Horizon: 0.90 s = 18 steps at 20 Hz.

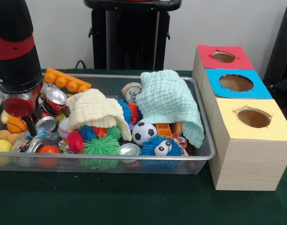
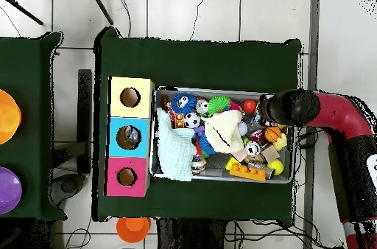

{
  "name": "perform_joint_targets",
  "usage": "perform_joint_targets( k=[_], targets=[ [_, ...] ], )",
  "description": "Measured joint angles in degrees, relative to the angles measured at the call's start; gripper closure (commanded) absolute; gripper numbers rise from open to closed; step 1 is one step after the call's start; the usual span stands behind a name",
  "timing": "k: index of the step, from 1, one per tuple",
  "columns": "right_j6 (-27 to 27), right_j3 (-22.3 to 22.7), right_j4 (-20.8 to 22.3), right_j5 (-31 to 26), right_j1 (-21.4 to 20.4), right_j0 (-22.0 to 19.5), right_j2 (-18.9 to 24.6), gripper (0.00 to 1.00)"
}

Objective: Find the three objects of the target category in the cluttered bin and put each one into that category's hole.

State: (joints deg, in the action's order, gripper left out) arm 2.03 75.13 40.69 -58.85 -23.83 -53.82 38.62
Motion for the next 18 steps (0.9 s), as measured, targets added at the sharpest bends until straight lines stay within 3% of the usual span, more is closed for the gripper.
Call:
perform_joint_targets(
  k=[18],
  targets=[
    [0.00, -0.01, 0.15, 0.43, 0.38, -0.37, 0.83, 0.00]
  ],
)
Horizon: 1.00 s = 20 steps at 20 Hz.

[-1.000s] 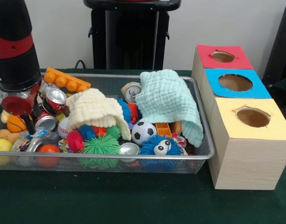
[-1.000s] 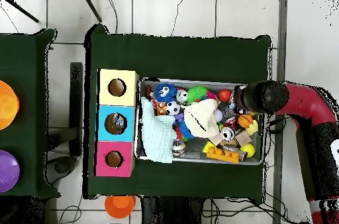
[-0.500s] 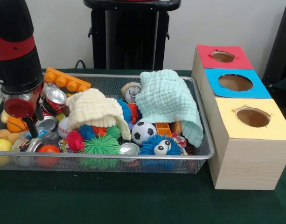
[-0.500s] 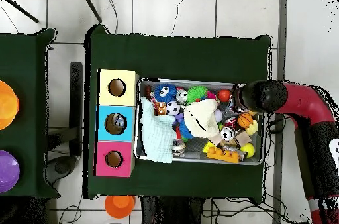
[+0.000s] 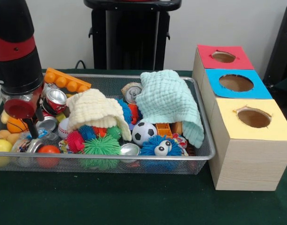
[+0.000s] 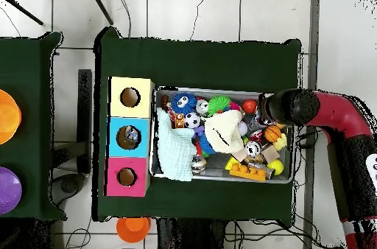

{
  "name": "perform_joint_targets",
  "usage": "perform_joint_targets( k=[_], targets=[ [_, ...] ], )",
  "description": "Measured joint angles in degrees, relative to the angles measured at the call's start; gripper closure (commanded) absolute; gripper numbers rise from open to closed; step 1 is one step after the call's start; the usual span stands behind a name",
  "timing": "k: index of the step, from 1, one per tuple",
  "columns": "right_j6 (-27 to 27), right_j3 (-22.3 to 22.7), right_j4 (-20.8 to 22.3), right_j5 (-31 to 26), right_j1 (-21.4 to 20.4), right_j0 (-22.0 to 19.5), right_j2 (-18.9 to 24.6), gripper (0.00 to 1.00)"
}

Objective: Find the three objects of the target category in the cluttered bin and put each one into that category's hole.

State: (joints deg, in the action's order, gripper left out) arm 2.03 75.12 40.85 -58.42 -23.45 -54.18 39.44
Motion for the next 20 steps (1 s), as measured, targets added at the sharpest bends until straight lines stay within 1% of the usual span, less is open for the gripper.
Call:
perform_joint_targets(
  k=[12, 20],
  targets=[
    [0.00, -0.16, 0.87, 0.00, 0.47, 1.02, -1.01, 0.00],
    [0.00, -1.26, 3.48, 0.00, 1.70, 2.01, -2.15, 0.00]
  ],
)
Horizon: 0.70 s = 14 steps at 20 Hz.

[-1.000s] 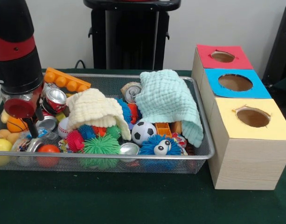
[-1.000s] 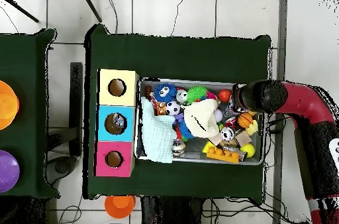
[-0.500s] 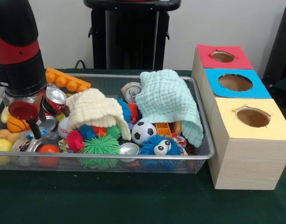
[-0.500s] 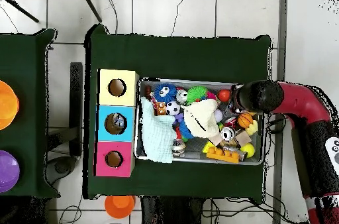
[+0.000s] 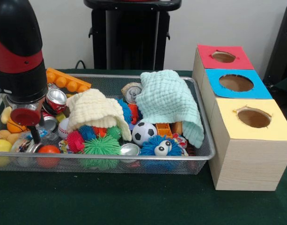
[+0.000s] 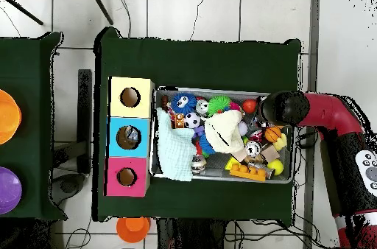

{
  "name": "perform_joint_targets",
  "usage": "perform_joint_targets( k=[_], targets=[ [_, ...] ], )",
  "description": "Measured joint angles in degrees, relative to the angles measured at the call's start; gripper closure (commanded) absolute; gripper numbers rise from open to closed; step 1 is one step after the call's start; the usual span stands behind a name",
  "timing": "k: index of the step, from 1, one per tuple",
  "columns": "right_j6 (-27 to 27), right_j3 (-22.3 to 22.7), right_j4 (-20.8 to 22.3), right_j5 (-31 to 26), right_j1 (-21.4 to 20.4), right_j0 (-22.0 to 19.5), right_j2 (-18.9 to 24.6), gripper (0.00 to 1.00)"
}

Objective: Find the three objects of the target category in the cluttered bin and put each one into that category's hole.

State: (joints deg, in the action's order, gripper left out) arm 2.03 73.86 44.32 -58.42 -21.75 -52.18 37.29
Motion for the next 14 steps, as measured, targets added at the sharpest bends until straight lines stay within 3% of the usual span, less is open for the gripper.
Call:
perform_joint_targets(
  k=[14],
  targets=[
    [0.00, -1.53, 1.09, 0.01, 0.02, 1.90, -1.06, 0.00]
  ],
)
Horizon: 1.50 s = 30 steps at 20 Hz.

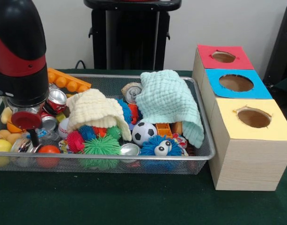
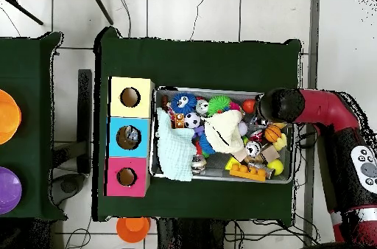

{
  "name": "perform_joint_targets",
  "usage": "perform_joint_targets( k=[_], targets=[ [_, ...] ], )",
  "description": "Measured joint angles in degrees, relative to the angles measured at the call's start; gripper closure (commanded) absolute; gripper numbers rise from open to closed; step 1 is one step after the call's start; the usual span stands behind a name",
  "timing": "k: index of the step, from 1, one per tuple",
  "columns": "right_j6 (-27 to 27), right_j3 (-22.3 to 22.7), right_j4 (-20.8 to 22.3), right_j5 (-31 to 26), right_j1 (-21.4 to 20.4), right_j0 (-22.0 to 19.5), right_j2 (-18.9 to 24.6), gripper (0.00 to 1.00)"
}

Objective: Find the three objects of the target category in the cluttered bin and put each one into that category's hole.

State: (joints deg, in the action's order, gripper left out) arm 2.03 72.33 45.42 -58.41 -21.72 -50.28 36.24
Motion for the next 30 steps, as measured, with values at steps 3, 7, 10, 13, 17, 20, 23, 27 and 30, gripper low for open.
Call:
perform_joint_targets(
  k=[3, 7, 10, 13, 17, 20, 23, 27, 30],
  targets=[
    [0.00, 0.01, 0.00, 0.00, -0.05, 0.25, -0.29, 0.00],
    [0.00, 0.01, 0.00, 0.00, -0.21, 0.74, -0.83, 0.00],
    [0.00, 0.15, 0.01, 0.00, -0.54, 1.33, -1.58, 0.00],
    [0.00, 0.56, 0.02, 0.00, -0.90, 1.64, -2.07, 0.00],
    [0.00, 1.93, 0.06, 0.00, -2.11, 2.14, -2.82, 0.00],
    [0.00, 3.43, 0.06, 0.00, -3.35, 2.46, -3.37, 0.00],
    [0.00, 4.40, 0.06, 0.00, -4.09, 2.59, -3.76, 0.00],
    [0.00, 5.02, 0.13, 0.00, -4.86, 2.85, -4.71, 0.00],
    [0.00, 5.03, 0.18, 0.00, -4.86, 2.99, -5.28, 0.00]
  ],
)
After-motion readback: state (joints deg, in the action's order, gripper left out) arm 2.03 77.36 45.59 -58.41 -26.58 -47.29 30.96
